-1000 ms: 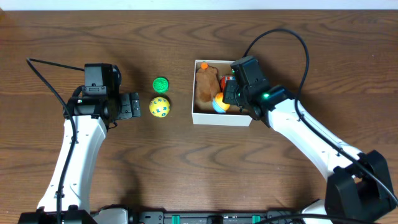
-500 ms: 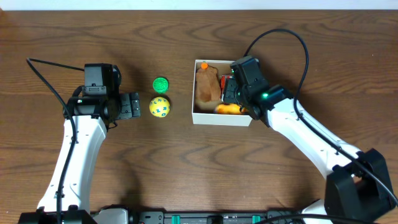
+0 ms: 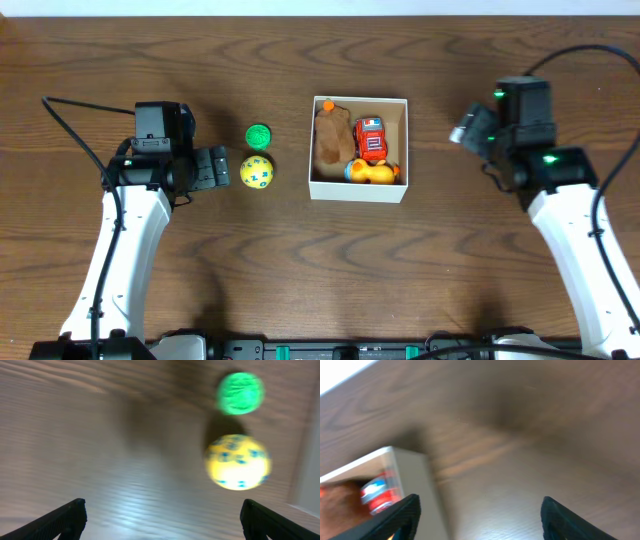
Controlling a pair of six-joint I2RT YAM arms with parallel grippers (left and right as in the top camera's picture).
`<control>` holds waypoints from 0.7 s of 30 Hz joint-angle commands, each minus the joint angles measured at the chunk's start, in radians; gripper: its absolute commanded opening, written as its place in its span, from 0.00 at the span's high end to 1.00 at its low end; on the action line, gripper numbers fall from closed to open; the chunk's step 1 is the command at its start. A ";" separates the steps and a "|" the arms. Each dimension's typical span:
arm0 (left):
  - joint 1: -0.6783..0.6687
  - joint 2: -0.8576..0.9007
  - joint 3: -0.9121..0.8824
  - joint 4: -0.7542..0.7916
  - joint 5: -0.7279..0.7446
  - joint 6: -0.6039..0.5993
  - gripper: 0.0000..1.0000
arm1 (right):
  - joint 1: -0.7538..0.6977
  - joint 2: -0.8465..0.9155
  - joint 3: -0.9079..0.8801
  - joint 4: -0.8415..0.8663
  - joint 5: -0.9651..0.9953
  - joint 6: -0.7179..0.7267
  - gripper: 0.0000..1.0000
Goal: Pack container
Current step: 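Open the right gripper and lift it away from the box, then reach the left gripper to the yellow letter ball and grasp it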
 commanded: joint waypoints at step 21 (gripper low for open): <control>-0.116 0.251 0.103 0.066 0.197 0.120 0.02 | -0.195 0.066 -0.001 -0.058 0.012 -0.010 0.01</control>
